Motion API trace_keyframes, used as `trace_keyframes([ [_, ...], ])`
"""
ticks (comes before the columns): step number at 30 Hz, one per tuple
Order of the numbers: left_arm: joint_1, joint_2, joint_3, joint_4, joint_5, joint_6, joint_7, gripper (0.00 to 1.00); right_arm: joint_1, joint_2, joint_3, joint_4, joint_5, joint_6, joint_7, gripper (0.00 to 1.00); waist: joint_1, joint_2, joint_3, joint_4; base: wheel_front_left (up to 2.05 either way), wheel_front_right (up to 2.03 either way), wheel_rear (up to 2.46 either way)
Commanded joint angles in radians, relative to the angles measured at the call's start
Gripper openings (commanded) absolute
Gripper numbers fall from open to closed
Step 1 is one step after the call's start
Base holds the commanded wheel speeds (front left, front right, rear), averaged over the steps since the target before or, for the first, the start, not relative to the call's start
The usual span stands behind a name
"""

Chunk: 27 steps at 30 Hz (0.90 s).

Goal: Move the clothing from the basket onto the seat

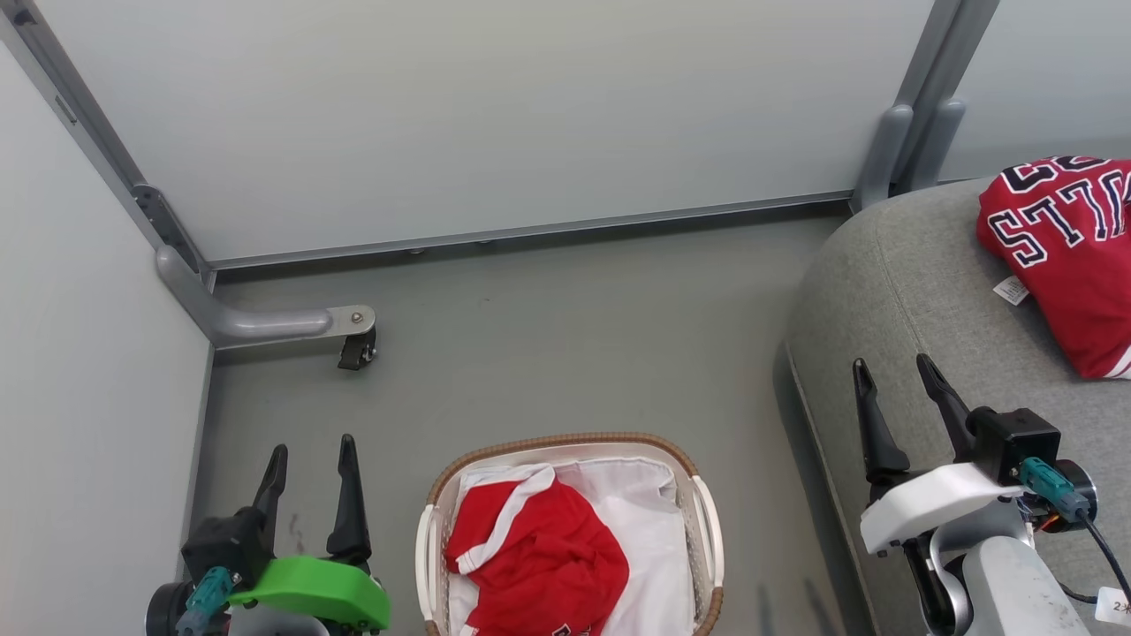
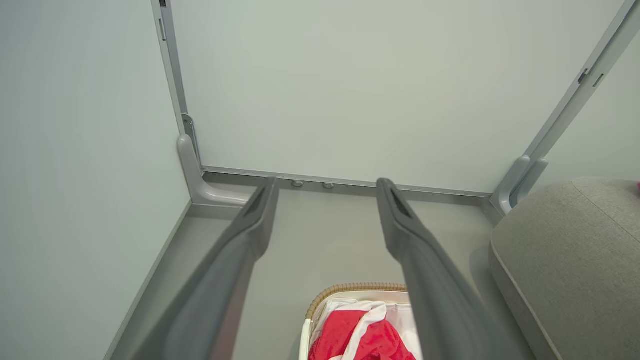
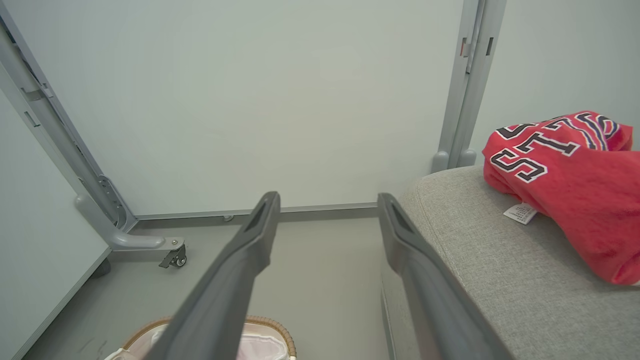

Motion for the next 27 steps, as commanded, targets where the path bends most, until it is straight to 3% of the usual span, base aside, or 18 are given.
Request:
trace_keyframes([
  [1,0.014,0.001,0.000,0.003,0.000,-0.002,0.001,1.00,0.015,-0.003,0.003,0.001,0.007,-0.001,0.000,1.00,0.0001,0.0000,-0.003,-0.003,0.00,0.00,0.00],
  [27,0.024,0.001,-0.012,0.011,0.006,-0.005,0.001,1.00,0.026,-0.003,0.029,-0.006,0.014,-0.001,0.000,1.00,0.0001,0.0000,-0.021,-0.011,0.00,0.00,0.00],
])
